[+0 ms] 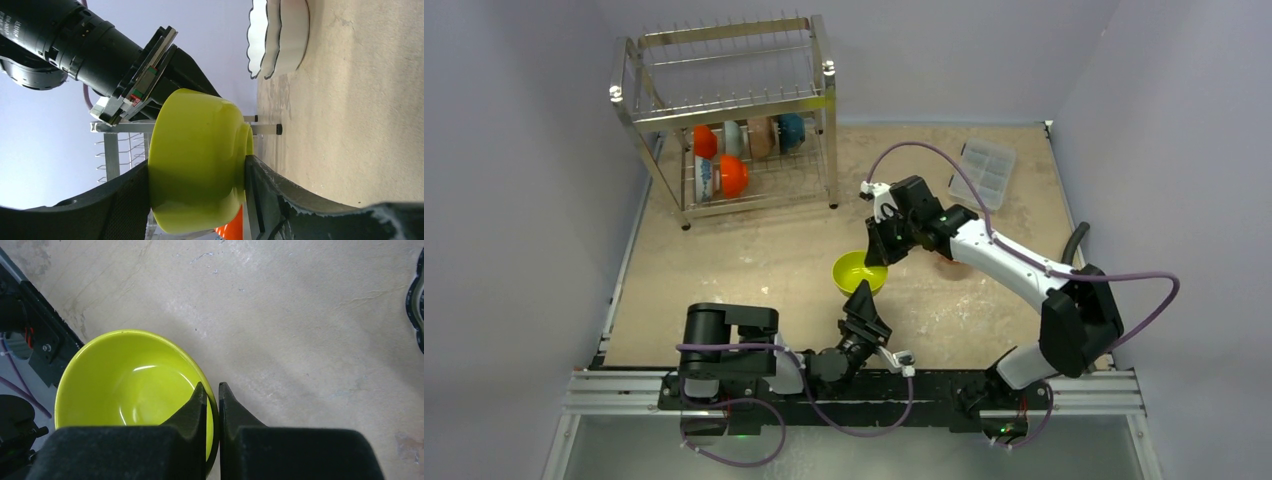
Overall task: Unload the bowls from the dish rack
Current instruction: Place the bowl with the bowl.
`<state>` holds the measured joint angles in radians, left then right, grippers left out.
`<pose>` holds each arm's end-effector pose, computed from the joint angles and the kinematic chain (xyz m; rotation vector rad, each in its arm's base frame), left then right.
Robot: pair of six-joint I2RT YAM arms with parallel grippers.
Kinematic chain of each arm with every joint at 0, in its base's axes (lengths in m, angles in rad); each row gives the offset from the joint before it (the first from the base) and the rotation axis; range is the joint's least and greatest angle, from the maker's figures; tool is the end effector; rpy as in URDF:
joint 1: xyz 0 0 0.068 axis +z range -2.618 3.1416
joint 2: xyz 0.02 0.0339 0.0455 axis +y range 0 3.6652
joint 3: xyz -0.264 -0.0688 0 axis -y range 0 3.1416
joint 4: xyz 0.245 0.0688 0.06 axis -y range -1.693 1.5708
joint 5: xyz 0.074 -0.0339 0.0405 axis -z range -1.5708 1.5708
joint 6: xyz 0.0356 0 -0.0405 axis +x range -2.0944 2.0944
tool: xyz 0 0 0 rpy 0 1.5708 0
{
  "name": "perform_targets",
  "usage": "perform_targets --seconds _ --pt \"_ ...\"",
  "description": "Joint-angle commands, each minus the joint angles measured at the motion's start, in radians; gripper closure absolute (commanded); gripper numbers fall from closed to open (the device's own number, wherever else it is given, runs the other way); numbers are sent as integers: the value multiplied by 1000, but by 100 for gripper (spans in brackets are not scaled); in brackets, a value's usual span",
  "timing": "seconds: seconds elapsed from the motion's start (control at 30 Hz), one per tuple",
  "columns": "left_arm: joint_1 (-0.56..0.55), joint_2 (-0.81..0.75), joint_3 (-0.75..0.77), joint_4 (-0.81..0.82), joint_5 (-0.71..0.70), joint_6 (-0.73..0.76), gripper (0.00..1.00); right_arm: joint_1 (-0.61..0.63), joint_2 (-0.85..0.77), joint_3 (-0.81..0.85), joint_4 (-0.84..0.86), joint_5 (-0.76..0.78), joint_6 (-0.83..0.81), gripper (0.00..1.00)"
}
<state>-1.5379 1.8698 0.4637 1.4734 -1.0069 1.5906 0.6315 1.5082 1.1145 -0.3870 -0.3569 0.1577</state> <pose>0.0396 -0.2888 0.1402 1.3641 0.8157 0.7926 0.2582 0.2043 0.2629 -0.7471 2.3167 0.7933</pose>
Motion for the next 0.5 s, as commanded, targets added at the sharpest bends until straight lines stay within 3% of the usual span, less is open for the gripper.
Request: perform_targets --seconds 0.0,0.27,0.47 --pt "15 -14 10 306 -71 -42 61 7 -86 22 -3 77 -5 100" --pt "13 -51 4 305 -117 -91 33 5 -178 -5 60 195 80 100" --pt "13 -71 -4 304 -181 -140 22 5 -233 -27 107 295 118 100"
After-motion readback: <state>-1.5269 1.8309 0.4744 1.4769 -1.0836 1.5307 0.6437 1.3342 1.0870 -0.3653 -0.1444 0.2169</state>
